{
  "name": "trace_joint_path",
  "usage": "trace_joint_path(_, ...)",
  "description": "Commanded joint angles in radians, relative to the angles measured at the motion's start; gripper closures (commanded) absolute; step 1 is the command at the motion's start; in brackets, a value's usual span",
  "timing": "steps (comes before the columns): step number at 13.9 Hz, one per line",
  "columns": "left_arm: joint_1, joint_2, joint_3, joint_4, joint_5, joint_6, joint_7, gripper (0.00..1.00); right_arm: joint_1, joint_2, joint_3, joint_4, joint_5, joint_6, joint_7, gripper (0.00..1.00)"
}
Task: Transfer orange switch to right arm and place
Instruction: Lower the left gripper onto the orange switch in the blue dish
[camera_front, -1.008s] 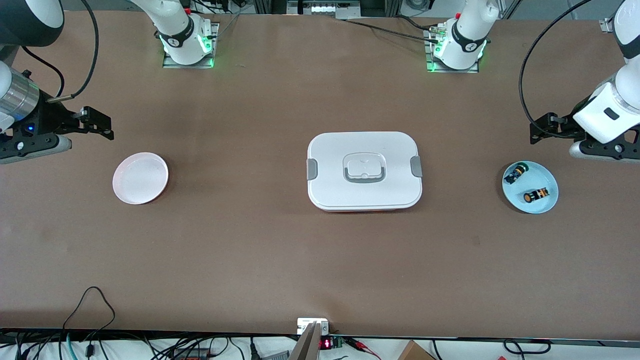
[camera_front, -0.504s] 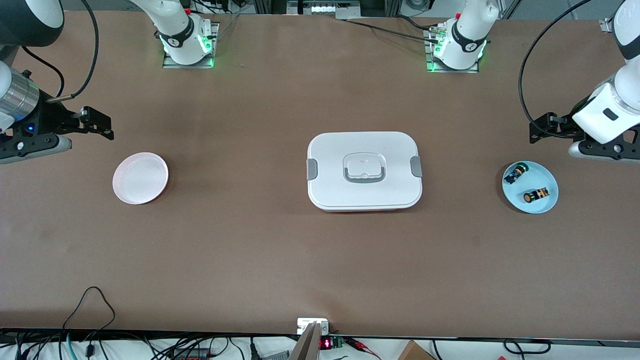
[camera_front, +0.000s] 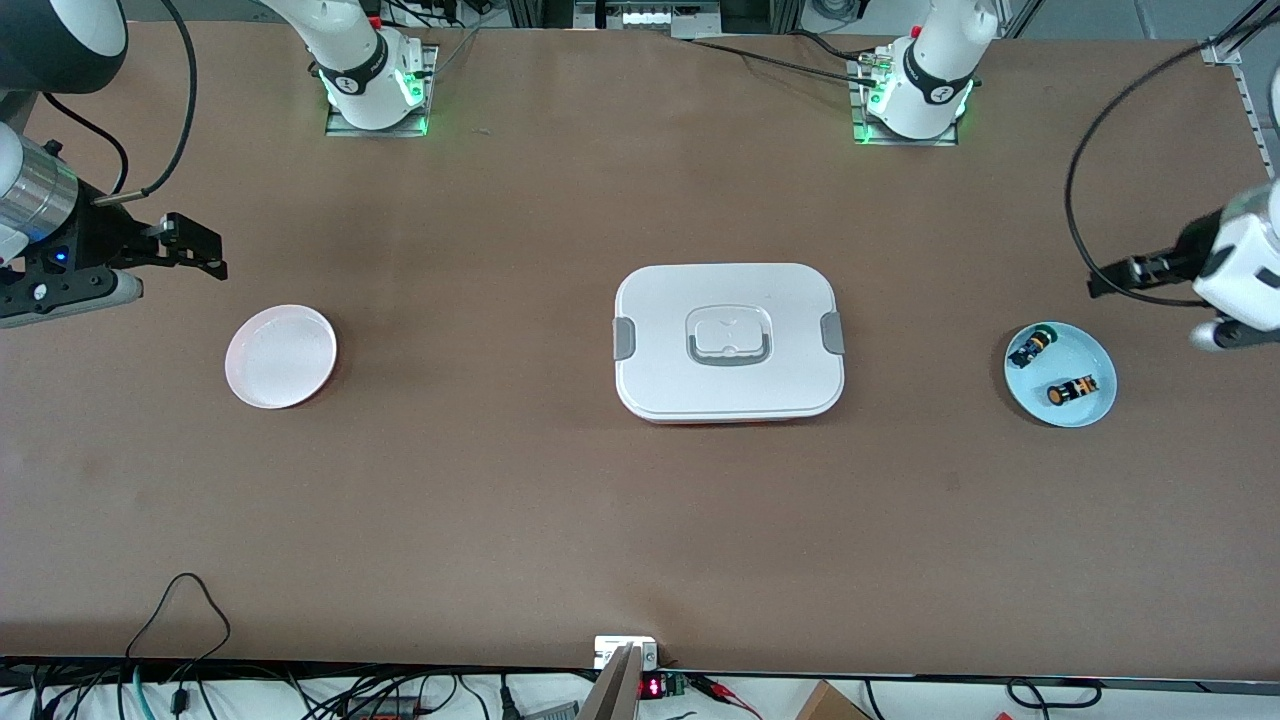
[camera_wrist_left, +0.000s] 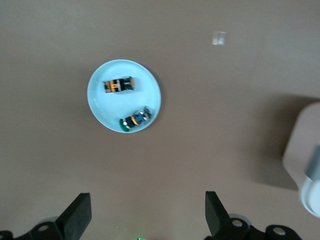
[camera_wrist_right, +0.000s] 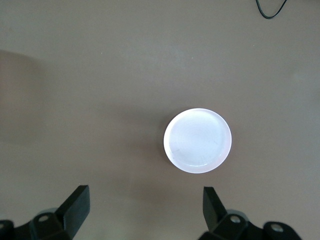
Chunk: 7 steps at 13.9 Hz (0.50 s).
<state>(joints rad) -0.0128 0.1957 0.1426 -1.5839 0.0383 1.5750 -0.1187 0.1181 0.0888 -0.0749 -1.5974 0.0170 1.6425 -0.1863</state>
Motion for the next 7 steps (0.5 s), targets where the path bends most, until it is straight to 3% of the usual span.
trace_joint_path(1, 0.066, 0.125, -0.001, 0.038, 0.026, 0.150, -0.006, 0.00, -0.009, 0.008, 0.003, 0.019, 0.014, -0.013, 0.001, 0.00)
trace_joint_path(7, 0.163, 0.274, -0.003, -0.071, 0.016, 0.420, 0.057, 0.00, -0.012, 0.008, 0.003, 0.019, 0.012, -0.015, 0.001, 0.00)
